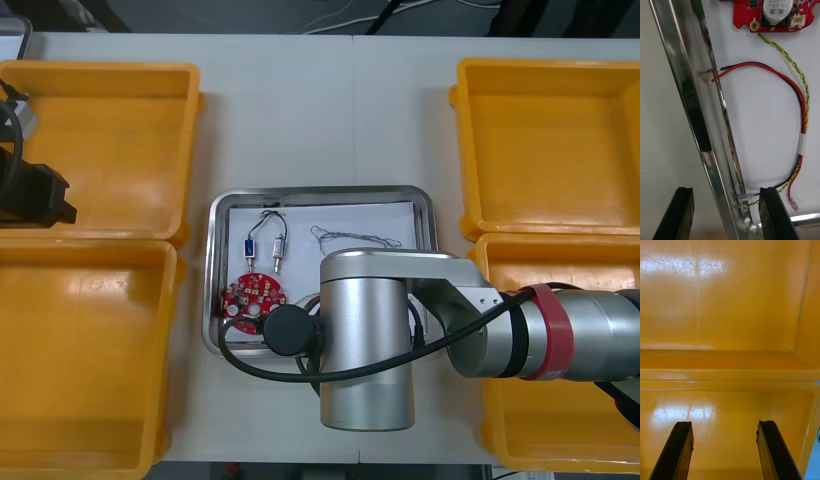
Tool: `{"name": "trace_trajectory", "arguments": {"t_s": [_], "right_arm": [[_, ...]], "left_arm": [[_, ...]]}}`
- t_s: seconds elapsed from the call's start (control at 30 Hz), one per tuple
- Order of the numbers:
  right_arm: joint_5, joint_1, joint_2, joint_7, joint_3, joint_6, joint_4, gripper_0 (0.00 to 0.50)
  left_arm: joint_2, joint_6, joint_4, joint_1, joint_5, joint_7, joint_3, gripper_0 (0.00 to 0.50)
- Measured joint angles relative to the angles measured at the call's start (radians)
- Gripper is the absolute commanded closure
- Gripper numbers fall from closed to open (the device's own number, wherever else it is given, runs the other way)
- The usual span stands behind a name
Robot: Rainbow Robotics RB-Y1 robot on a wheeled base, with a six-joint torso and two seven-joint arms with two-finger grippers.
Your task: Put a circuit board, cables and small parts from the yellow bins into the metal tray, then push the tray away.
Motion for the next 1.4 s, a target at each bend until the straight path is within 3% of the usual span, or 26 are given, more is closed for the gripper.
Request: {"name": "trace_trajectory", "arguments": {"t_s": [0.67,1.4], "right_arm": [[0.002,0.0,0.072,0.031,0.018,-0.018,0.118,0.0],[0.012,0.0,0.089,0.062,0.03,-0.077,0.161,0.0]], "left_arm": [[0.0,0.0,0.0,0.0,-0.001,0.0,0.0,0.0],[0.0,0.0,0.0,0.0,-0.001,0.0,0.0,0.0]]}}
